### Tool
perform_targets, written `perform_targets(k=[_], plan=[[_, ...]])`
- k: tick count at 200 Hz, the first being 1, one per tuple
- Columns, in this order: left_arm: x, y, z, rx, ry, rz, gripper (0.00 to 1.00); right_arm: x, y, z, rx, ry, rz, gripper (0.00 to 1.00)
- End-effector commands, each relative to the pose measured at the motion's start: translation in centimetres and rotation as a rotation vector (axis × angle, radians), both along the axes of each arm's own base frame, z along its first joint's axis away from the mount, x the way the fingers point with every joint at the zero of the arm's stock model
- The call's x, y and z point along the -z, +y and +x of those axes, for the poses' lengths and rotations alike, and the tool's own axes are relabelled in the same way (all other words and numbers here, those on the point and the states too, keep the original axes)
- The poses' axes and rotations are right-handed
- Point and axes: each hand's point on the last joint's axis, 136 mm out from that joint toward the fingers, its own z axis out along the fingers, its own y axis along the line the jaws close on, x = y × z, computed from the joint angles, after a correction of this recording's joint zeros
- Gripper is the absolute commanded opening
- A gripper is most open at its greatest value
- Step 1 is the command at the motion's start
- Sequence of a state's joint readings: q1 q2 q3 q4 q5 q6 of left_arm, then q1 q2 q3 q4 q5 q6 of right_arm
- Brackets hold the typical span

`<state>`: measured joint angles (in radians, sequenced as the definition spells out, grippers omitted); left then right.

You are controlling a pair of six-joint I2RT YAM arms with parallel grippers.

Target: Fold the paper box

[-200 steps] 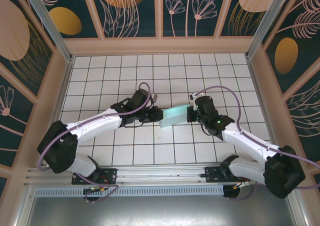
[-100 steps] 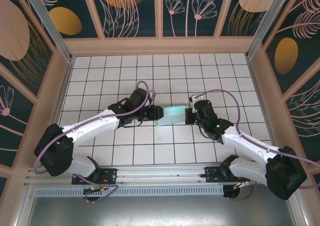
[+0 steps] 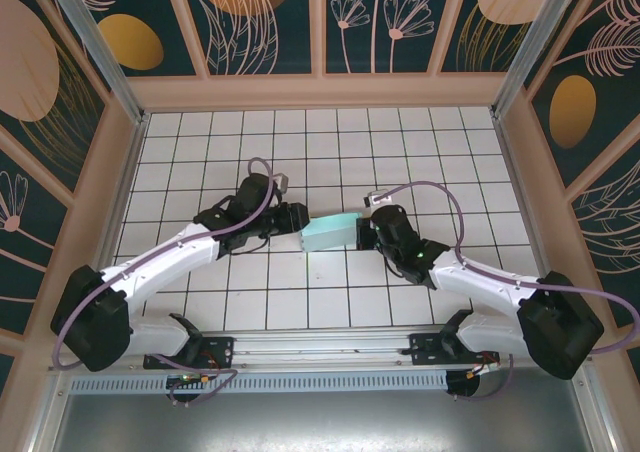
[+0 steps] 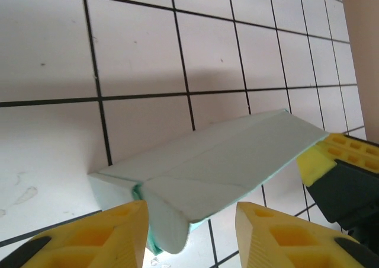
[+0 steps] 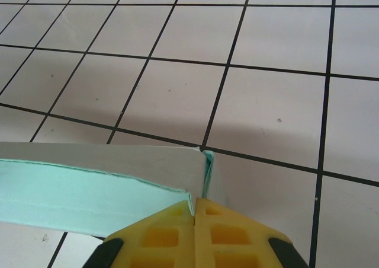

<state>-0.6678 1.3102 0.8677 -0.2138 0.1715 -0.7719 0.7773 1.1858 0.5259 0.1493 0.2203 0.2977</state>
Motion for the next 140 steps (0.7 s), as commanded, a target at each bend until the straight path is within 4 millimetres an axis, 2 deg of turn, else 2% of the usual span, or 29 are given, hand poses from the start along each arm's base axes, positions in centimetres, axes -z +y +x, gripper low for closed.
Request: perform_targets(k=[1, 26, 85, 140], plan=[[0.0, 0.9, 0.3, -0.040, 0.002, -0.006, 0.45, 2.9, -0.9, -1.2, 0.002, 0.072, -0.070, 0.00], [0.6, 0.3, 0.6, -0.032, 0.030, -0.023, 0.47, 2.9, -0.7, -1.2, 0.002, 0.071, -0.069, 0.00], [4.5, -0.3, -0.8, 0.017, 0.139, -0.020, 0.45, 2.7, -0.2, -1.2, -0.007, 0.070, -0.065, 0.00], [10.5, 1.8, -4.4, 0.007, 0.274, 0.032, 0.38, 2.6, -0.3, -1.0, 0.003, 0.064, -0.072, 0.00]])
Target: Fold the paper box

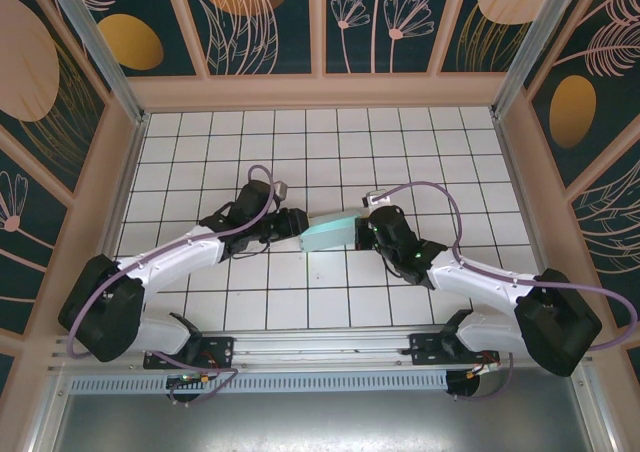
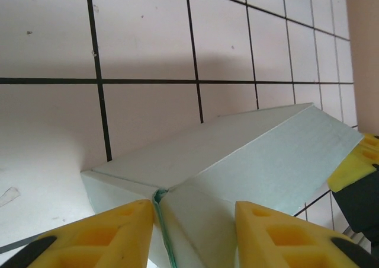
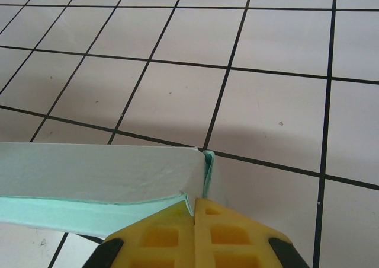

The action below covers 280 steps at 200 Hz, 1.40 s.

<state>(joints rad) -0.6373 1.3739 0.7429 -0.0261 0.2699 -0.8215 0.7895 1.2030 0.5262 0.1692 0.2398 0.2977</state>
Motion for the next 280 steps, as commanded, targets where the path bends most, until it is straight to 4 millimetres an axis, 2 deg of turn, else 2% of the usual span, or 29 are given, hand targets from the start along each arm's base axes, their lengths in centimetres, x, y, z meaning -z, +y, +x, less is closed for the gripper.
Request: perform_targets(k=[1, 31, 48, 117, 145, 163, 195, 234, 251, 280], plan=[[6.6, 2.2, -4.2, 0.009, 0.203, 0.105, 0.38, 2.6, -0.6, -1.1, -0.001, 0.075, -0.068, 0.00], [8.2, 2.6, -4.5, 0.004, 0.226, 0.128, 0.37, 2.6, -0.3, -1.0, -0.010, 0.076, -0.062, 0.00], [8.2, 2.5, -4.2, 0.003, 0.223, 0.129, 0.37, 1.3, 0.1, -0.9, -0.020, 0.045, -0.027, 0.00], [8.0, 2.4, -3.6, 0.011, 0.210, 0.161, 0.37, -5.4, 0.6, -1.5, -0.077, -0.145, 0.177, 0.55], [7.9, 2.4, -3.5, 0.011, 0.209, 0.158, 0.37, -7.0, -0.5, -1.2, -0.011, -0.169, 0.234, 0.67], [8.0, 2.4, -3.6, 0.012, 0.211, 0.158, 0.37, -7.4, -1.0, -0.3, 0.052, -0.120, 0.285, 0.70], [8.0, 2.3, -3.6, 0.013, 0.211, 0.155, 0.37, -6.0, -0.7, 1.3, 0.106, 0.046, 0.376, 0.68], [8.2, 2.2, -3.7, 0.012, 0.213, 0.145, 0.37, -1.8, -0.2, 1.8, 0.138, 0.191, 0.373, 0.67], [8.6, 2.4, -3.9, 0.013, 0.217, 0.144, 0.35, 0.3, -0.5, 1.3, 0.155, 0.256, 0.389, 0.54], [9.6, 2.5, -4.2, 0.026, 0.213, 0.151, 0.24, 3.0, -1.9, 0.6, 0.201, 0.328, 0.459, 0.29]])
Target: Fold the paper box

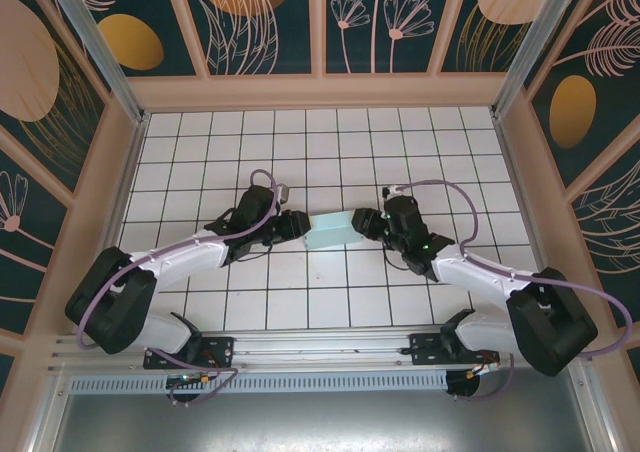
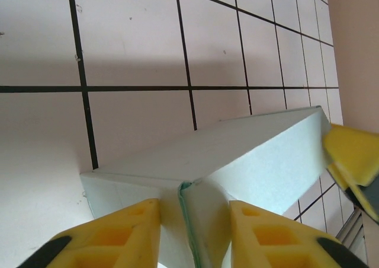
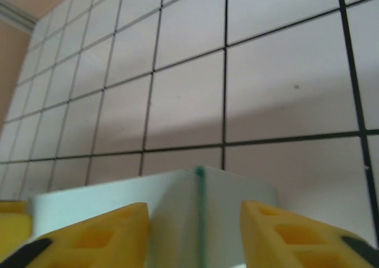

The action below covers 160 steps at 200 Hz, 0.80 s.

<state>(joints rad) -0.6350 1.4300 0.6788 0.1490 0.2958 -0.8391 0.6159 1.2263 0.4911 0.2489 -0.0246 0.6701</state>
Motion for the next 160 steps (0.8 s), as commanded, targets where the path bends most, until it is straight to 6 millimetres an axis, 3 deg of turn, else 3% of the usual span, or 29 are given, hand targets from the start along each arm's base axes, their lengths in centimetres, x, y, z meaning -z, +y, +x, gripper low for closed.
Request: perform_targets(k=[1, 41, 70, 78, 94, 102, 115, 138, 160], plan=[[8.2, 3.3, -4.7, 0.024, 0.236, 0.207, 0.24, 2.1, -0.8, -0.8, 0.039, 0.085, 0.076, 0.28], [9.2, 3.0, -4.9, 0.044, 0.245, 0.194, 0.19, 1.4, -0.5, -0.8, 0.007, 0.073, 0.086, 0.00], [9.0, 3.0, -4.8, 0.049, 0.229, 0.199, 0.06, -1.6, 0.6, -0.2, -0.047, -0.018, 0.091, 0.00], [8.9, 3.1, -4.8, 0.048, 0.227, 0.201, 0.05, -2.4, 1.1, -0.1, -0.072, -0.046, 0.080, 0.09], [8.7, 3.1, -4.7, 0.046, 0.218, 0.202, 0.04, -2.9, 2.1, 0.0, -0.120, -0.075, 0.038, 0.42], [8.8, 3.1, -4.7, 0.045, 0.218, 0.203, 0.04, -2.5, 2.5, 0.1, -0.138, -0.068, 0.016, 0.53], [8.8, 3.1, -4.7, 0.042, 0.220, 0.202, 0.14, -1.3, 3.3, -0.1, -0.164, -0.038, -0.008, 0.60], [8.8, 3.5, -4.9, 0.028, 0.221, 0.205, 0.47, 0.8, 3.4, -0.6, -0.155, 0.020, -0.018, 0.61], [8.6, 3.7, -5.0, 0.023, 0.214, 0.204, 0.70, 2.0, 1.8, -0.6, -0.086, 0.049, -0.005, 0.51]])
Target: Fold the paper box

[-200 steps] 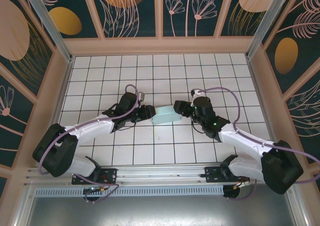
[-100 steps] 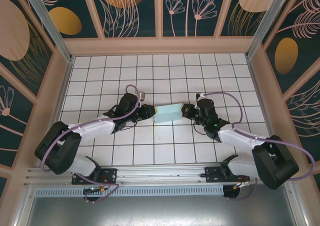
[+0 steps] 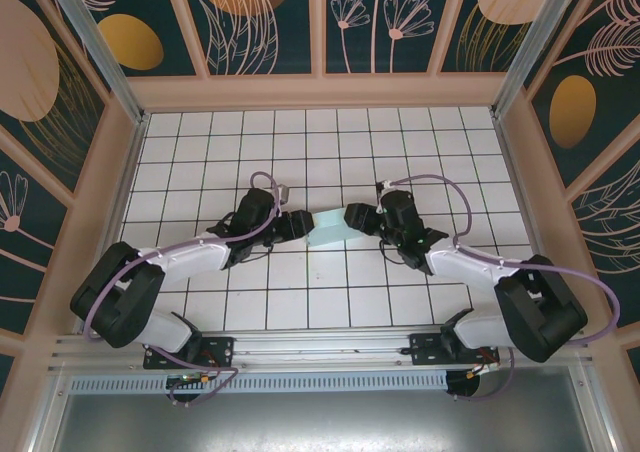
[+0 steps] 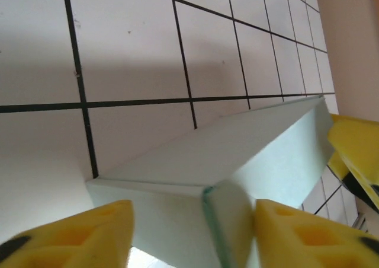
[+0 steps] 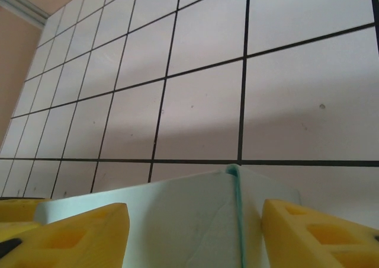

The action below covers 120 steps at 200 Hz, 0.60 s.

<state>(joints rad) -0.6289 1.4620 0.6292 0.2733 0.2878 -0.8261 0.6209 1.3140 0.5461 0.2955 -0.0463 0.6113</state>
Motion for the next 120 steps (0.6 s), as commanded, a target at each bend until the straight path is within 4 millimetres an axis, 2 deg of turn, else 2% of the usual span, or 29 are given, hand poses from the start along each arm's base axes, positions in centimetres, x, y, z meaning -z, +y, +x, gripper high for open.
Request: perform_targets(k=[1, 13, 25, 37, 49, 62, 83, 107, 120], plan=[[7.8, 3.7, -5.6, 0.025, 0.260, 0.220, 0.70, 2.3, 0.2, -1.8, -0.027, 0.086, 0.015, 0.51], [7.7, 3.7, -5.7, 0.025, 0.257, 0.214, 0.76, 2.5, -0.7, -1.8, -0.001, 0.092, 0.024, 0.44], [7.6, 3.6, -5.7, 0.029, 0.253, 0.206, 0.75, 2.2, -1.2, -1.8, 0.015, 0.084, 0.031, 0.32], [7.6, 3.5, -5.6, 0.029, 0.253, 0.201, 0.62, 1.9, -1.7, -1.7, 0.029, 0.076, 0.039, 0.23], [7.6, 3.4, -5.6, 0.031, 0.252, 0.198, 0.44, 1.5, -2.1, -1.5, 0.042, 0.066, 0.046, 0.12], [7.7, 3.4, -5.6, 0.031, 0.250, 0.199, 0.30, 1.3, -2.3, -1.4, 0.047, 0.057, 0.049, 0.00], [7.8, 3.3, -5.6, 0.038, 0.254, 0.197, 0.11, 0.7, -1.9, -1.4, 0.025, 0.047, 0.063, 0.00], [7.7, 3.2, -5.6, 0.043, 0.252, 0.194, 0.03, 0.0, -0.5, -1.4, -0.034, 0.031, 0.073, 0.00], [7.6, 3.2, -5.5, 0.040, 0.248, 0.199, 0.08, 0.1, 0.4, -1.5, -0.063, 0.029, 0.055, 0.25]])
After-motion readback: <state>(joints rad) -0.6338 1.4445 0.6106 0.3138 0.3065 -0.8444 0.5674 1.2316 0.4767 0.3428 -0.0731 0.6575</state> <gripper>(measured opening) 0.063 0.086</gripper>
